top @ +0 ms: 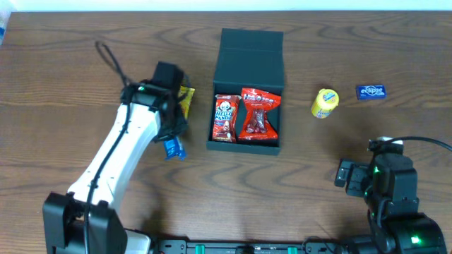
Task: Pack container
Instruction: 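Carry the blue snack bag with the left gripper into the box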
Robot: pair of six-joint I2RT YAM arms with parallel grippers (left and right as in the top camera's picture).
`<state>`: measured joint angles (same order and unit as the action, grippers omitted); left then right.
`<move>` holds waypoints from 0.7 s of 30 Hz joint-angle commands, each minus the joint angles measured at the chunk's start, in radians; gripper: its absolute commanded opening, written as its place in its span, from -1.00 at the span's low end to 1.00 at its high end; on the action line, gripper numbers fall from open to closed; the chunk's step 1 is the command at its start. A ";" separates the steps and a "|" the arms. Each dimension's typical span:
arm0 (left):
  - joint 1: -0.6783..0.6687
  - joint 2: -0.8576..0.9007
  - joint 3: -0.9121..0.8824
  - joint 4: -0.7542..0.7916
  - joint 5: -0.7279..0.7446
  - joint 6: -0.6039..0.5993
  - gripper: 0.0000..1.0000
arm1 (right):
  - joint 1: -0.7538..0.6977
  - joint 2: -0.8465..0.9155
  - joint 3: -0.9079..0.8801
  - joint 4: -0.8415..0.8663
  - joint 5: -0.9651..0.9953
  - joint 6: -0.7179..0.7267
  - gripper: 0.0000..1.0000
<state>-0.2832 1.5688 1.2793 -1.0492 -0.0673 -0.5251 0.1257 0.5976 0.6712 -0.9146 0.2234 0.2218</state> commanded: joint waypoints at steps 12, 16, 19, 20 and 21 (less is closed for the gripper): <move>-0.295 0.246 0.441 -0.131 -0.034 0.150 -0.39 | -0.008 -0.003 0.000 0.002 0.004 -0.010 0.99; -0.319 0.386 0.536 -0.129 -0.016 0.161 -0.38 | -0.008 -0.003 0.000 0.002 0.004 -0.009 0.98; -0.320 0.462 0.583 -0.128 -0.009 0.164 -0.38 | -0.008 -0.003 0.000 0.002 0.004 -0.009 0.99; -0.320 0.481 0.592 -0.126 -0.009 0.164 -0.38 | -0.008 -0.003 0.000 0.002 0.004 -0.010 0.99; -0.320 0.494 0.598 -0.124 -0.008 0.163 -0.38 | -0.008 -0.003 0.000 0.002 0.004 -0.009 0.98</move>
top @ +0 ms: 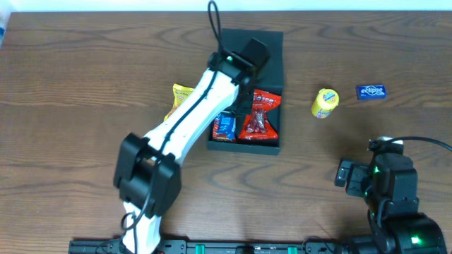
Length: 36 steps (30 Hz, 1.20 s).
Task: Pack container
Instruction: 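Carry the blue snack bag with the left gripper into the box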
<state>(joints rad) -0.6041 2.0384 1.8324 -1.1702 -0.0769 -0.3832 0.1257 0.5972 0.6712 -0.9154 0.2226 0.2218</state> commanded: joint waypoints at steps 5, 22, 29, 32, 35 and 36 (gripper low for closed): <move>-0.001 0.088 0.062 0.009 0.056 0.021 -0.39 | -0.008 -0.002 0.000 0.002 0.005 -0.009 0.98; -0.018 0.166 0.062 0.069 0.078 -0.056 -0.43 | -0.008 -0.002 0.000 0.002 0.005 -0.010 0.98; -0.020 0.200 0.061 0.076 0.079 -0.070 -0.45 | -0.008 -0.002 0.000 0.002 0.005 -0.009 0.99; -0.027 0.221 0.061 0.063 0.083 -0.070 -0.45 | -0.008 -0.002 0.000 0.002 0.005 -0.010 0.98; -0.035 0.232 0.061 0.055 0.106 -0.070 -0.46 | -0.008 -0.002 0.000 0.002 0.005 -0.009 0.99; -0.038 0.232 0.061 0.053 0.112 -0.069 -0.46 | -0.008 -0.002 0.000 0.002 0.005 -0.009 0.99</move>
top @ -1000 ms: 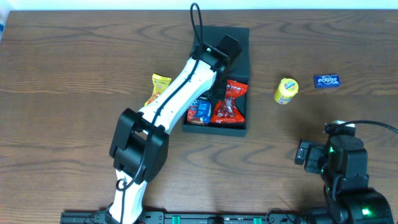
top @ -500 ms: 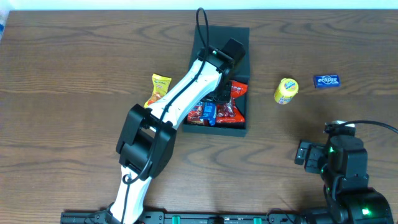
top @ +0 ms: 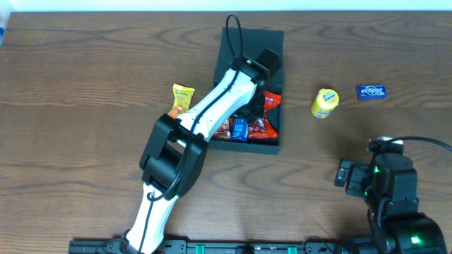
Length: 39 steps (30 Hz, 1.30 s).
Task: Pack container
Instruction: 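Carry the blue snack bag with the left gripper into the box, then lower the blue snack bag between the packs and open the left gripper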
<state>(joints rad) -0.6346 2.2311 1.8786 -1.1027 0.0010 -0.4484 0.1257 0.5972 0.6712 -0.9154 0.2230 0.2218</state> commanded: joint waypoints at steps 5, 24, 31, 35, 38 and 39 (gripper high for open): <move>-0.010 0.039 0.015 -0.037 0.045 -0.005 -0.45 | -0.008 -0.002 0.000 0.002 0.005 -0.009 0.98; -0.010 -0.065 0.024 -0.052 0.043 -0.001 0.42 | -0.008 -0.002 0.000 0.002 0.005 -0.010 0.99; -0.009 -0.211 0.024 -0.027 -0.032 0.000 0.71 | -0.008 -0.002 0.000 0.002 0.005 -0.010 0.98; 0.014 -0.211 0.024 0.032 -0.254 0.054 0.91 | -0.008 -0.002 0.000 0.002 0.005 -0.009 0.98; 0.021 -0.184 0.024 0.037 -0.401 0.059 0.91 | -0.008 -0.002 0.000 0.002 0.005 -0.010 0.98; 0.022 -0.176 0.024 0.037 -0.443 0.059 0.91 | -0.008 -0.002 0.000 0.002 0.005 -0.009 0.99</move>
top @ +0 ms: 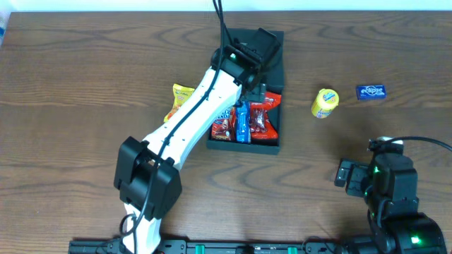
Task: Pack container
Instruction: 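Lower the blue snack bag between the packs and open the left gripper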
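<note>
The dark box point(275, 144) stands open mid-table with its lid point(274, 60) folded back. Inside lie a Hello Panda packet point(222, 128), a blue packet point(242, 121) and a red snack packet point(263, 116), side by side. My left arm reaches across the box from the lower left. Its gripper point(263, 41) hangs over the lid, apart from the blue packet, and its fingers do not show clearly. My right gripper point(346, 173) rests near the front right of the table, its jaws hard to make out.
A yellow packet point(179, 99) lies left of the box, partly under my left arm. A yellow round tub point(325, 103) and a blue Eclipse pack point(370, 92) sit to the right of the box.
The blue packet was at the front middle of the box, under my left gripper. It now lies lengthwise between the other two packets, and the gripper has moved back over the lid.
My left gripper was first at the blue packet on the table, left of the box beside the yellow packet. Then the packet was over the box's left side, then at its front middle. Now it lies in the box, apart from the gripper.
</note>
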Robot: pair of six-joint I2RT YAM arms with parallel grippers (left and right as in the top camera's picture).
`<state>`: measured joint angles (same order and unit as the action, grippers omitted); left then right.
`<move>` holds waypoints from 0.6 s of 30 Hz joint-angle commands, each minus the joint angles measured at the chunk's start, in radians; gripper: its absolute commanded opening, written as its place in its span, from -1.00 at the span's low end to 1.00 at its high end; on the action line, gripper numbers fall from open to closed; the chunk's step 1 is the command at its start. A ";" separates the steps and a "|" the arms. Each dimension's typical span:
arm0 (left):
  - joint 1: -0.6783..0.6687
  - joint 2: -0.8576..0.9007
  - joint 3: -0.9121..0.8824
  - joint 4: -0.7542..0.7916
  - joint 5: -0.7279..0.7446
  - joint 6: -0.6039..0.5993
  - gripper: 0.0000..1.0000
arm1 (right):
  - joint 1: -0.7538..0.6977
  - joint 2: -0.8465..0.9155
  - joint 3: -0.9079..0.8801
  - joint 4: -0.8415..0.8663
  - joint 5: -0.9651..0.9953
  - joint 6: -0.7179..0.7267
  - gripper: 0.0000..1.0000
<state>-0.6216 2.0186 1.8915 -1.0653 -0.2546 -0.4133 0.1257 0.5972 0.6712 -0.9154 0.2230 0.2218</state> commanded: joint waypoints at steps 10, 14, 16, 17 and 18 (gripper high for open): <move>0.004 0.133 0.011 0.008 -0.151 0.016 0.91 | -0.008 -0.002 0.000 0.002 0.005 -0.009 0.99; 0.000 0.153 0.011 0.008 -0.135 0.001 0.91 | -0.008 -0.002 0.000 0.002 0.005 -0.009 0.98; -0.003 0.160 0.011 0.009 -0.127 0.001 0.91 | -0.008 -0.002 0.000 0.002 0.005 -0.010 0.99; -0.003 0.164 0.011 0.010 -0.118 0.001 0.91 | -0.008 -0.002 0.000 0.002 0.005 -0.010 0.98; -0.004 0.166 0.011 0.010 -0.114 0.001 0.91 | -0.008 -0.002 0.000 0.002 0.005 -0.010 0.98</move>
<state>-0.6193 2.1586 1.8915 -1.0534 -0.3882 -0.3996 0.1257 0.5972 0.6712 -0.9154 0.2230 0.2218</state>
